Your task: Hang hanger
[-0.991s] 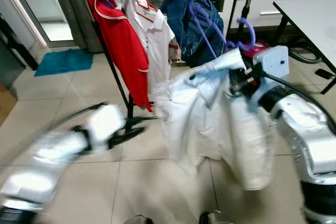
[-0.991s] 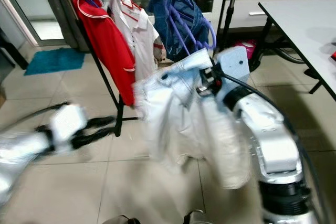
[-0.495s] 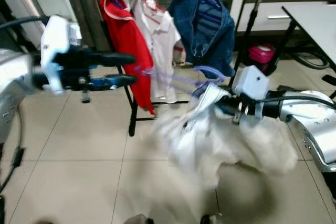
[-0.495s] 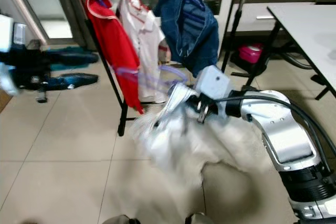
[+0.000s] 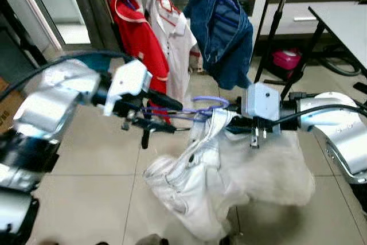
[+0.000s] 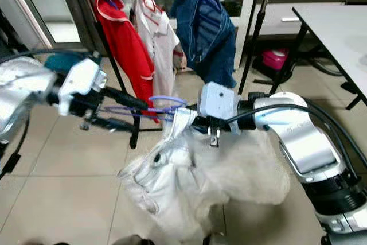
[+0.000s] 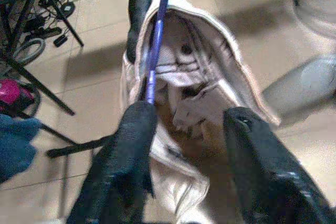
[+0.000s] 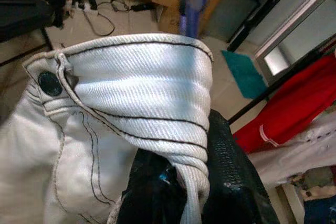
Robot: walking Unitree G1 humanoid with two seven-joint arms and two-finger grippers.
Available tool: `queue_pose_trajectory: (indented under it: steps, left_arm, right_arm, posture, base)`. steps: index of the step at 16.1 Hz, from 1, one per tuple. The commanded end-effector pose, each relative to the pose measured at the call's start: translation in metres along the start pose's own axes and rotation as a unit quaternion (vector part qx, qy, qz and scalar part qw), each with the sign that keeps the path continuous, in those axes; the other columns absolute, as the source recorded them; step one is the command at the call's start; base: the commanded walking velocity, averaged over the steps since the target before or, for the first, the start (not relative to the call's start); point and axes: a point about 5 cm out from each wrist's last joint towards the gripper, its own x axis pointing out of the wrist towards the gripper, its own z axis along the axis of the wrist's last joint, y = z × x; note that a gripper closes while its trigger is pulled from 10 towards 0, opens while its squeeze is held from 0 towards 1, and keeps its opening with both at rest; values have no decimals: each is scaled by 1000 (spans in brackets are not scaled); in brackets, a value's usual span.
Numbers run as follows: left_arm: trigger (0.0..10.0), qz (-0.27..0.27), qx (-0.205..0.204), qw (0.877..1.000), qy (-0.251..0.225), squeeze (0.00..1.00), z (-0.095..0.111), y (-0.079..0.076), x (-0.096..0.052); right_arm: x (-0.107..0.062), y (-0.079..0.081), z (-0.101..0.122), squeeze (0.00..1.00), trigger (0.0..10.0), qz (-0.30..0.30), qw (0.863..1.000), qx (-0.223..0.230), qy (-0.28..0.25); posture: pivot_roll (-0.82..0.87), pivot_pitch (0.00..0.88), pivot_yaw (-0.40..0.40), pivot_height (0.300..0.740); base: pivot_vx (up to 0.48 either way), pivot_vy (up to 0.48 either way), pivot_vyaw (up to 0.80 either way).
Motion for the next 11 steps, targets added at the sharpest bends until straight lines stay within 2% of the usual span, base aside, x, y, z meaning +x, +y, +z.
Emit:
queue_pose_trajectory:
  steps: [1,3,8,11]
  left_arm:
    - [0,-11,8,1000,26,0,-5,1,2]
    - [0,-18,14,999,40,0,-8,2,5]
    - [0,17,34,998,46,0,-10,13,12]
    - [0,31,58,995,76,0,-17,14,15]
  right_arm:
    - [-1,-2,19,0,0,6,999,-42,-29]
    - [0,0,20,0,0,16,998,-46,-26]
    - [2,3,23,0,0,26,998,-53,-26]
    - [3,2,26,0,0,24,998,-56,-30]
  posture:
    - [-120,40,114,740]
    - [-120,41,115,740]
    - [-123,40,117,740]
    - [-120,36,110,740]
  base:
    - [0,0,0]
    - [0,0,0]
    - [0,0,0]
    - [0,0,0]
